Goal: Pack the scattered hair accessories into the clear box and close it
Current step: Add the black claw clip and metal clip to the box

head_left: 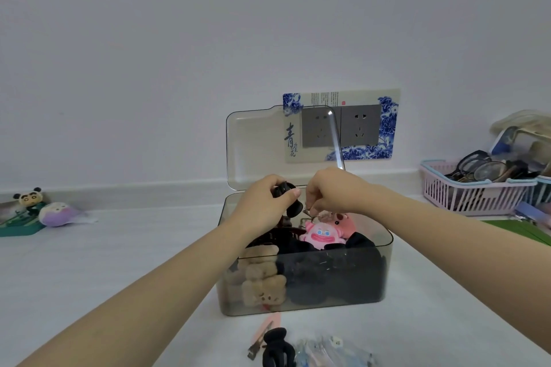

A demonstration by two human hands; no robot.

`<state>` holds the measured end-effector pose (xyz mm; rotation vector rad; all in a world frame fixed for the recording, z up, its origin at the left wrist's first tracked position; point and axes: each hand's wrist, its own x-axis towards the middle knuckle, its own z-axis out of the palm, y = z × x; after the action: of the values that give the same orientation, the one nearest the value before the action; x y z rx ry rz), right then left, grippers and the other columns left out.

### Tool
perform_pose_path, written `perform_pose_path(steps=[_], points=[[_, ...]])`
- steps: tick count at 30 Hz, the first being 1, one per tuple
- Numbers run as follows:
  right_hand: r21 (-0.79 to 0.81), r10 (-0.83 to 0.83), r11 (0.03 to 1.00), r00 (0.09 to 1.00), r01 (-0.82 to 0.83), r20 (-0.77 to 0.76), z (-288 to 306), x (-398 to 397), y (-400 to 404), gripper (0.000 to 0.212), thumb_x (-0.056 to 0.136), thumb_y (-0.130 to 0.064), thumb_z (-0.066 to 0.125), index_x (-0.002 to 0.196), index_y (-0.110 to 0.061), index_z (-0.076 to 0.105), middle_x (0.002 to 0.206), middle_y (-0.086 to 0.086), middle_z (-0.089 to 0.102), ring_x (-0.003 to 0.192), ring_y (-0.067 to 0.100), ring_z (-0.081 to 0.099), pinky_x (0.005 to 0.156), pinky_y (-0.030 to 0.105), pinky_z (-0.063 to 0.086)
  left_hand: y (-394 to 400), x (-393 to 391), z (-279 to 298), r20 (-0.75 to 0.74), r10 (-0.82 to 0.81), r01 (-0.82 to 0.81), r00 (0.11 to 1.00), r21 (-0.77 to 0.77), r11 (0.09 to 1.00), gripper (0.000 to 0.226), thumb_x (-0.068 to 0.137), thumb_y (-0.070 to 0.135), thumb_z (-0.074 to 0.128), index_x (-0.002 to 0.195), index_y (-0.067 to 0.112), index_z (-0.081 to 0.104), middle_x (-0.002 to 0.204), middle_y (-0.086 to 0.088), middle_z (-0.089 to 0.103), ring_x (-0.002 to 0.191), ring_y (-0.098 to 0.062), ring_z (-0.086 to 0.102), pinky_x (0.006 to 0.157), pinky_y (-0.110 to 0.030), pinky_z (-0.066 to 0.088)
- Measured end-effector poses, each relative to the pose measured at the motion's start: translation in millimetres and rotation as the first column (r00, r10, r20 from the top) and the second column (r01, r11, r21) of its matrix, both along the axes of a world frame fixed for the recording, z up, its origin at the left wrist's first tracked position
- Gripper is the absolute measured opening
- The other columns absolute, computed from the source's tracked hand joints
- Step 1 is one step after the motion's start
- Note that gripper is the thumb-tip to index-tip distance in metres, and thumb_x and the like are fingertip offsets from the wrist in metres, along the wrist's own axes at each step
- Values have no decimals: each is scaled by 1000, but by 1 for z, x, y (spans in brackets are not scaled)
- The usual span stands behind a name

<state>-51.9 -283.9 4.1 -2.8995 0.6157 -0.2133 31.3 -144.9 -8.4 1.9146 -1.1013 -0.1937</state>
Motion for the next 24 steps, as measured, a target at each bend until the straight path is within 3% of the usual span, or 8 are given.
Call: perform_pose_path(steps=[5,12,16,18,20,23,24], points=[[14,36,999,999,-36,0,-3,1,-6,6,80,-14,69,87,-14,70,86,-1,68,83,18,64,81,33,54,1,0,1,-2,-19,19,1000,11,1000,32,93,33,57,121,17,58,105,3,59,66,3,46,46,7,33],[3,58,998,995,-59,78,-11,-6,-10,20,81,-17,68,101,-21,71,97,0,68,83,9,57,73,24,47,2,-4,3,1,-44,44,999,29,999,32,91,28,61,120,16,58,93,9,55,60,5,46,48,6,35],[161,4,986,978,-39,209,-6,-17,-11,34,79,-13,71,112,-23,67,92,-8,61,86,7,59,79,19,48,2,-4,3,19,-62,60,998,68,996,31,87,28,67,113,13,59,101,3,57,66,2,49,47,3,38],[205,-27,978,949,-40,315,-4,-24,-9,27,82,-10,67,107,-21,70,89,-8,65,85,7,62,85,24,51,0,-3,5,74,-84,75,994,120,990,30,84,30,70,108,16,62,99,5,60,73,0,53,46,-7,41],[283,-66,958,928,-44,366,0,-31,-5,20,83,-11,64,99,-20,73,85,-5,70,78,8,63,78,25,51,-5,-1,8,160,-114,79,980,208,975,28,81,35,71,104,20,65,99,6,65,83,-6,57,56,-13,38],[426,-62,904,974,-37,216,2,-37,5,23,82,-14,63,104,-19,70,88,9,73,75,16,65,74,29,53,-11,-1,10,185,-170,106,968,314,943,29,78,37,74,101,21,67,101,2,69,88,-13,58,73,-24,44],[425,-40,905,988,-26,146,0,-37,8,26,82,-15,63,107,-18,69,87,9,73,72,14,65,72,27,53,-13,0,10,212,-179,96,961,349,932,28,78,38,74,99,20,67,94,3,68,86,-14,57,72,-25,44]])
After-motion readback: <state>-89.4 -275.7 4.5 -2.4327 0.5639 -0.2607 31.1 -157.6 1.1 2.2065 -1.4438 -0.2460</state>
